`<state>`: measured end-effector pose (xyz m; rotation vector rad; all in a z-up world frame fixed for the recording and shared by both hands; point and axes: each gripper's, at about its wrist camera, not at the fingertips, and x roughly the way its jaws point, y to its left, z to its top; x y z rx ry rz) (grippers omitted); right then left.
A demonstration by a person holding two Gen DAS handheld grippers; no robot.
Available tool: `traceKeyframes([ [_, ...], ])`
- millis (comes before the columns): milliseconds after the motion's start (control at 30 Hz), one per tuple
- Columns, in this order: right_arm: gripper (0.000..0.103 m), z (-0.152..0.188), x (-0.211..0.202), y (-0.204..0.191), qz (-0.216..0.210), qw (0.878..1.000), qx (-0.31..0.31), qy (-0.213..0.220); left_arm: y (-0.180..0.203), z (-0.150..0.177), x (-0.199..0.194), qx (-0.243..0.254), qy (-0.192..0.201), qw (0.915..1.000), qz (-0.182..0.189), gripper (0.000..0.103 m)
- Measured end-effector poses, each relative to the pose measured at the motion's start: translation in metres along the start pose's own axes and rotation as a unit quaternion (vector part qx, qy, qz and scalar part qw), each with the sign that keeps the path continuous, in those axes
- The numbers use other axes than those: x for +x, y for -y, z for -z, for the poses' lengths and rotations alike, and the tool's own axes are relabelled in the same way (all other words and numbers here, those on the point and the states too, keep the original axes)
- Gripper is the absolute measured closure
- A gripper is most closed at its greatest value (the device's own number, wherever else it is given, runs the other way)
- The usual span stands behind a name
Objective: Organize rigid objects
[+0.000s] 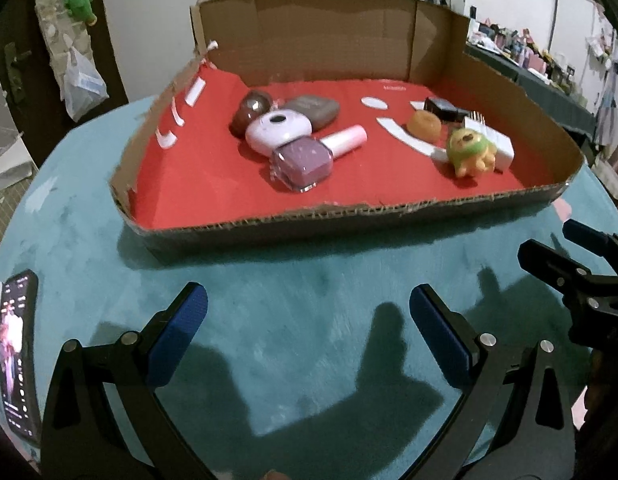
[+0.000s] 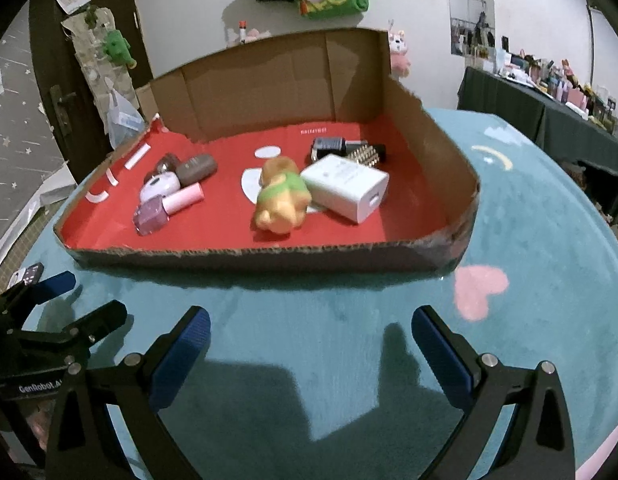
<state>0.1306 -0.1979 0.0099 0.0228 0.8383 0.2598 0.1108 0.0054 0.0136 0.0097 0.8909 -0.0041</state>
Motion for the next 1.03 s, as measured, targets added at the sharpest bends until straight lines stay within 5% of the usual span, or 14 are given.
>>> traceKeyframes([
  [1033, 0.000, 0.005, 0.018, -0.004, 0.025, 0.999, -0.013, -0.023, -0.001, 0.001, 0.013, -0.004, -0.030, 0.9995, 0.007, 0.000],
])
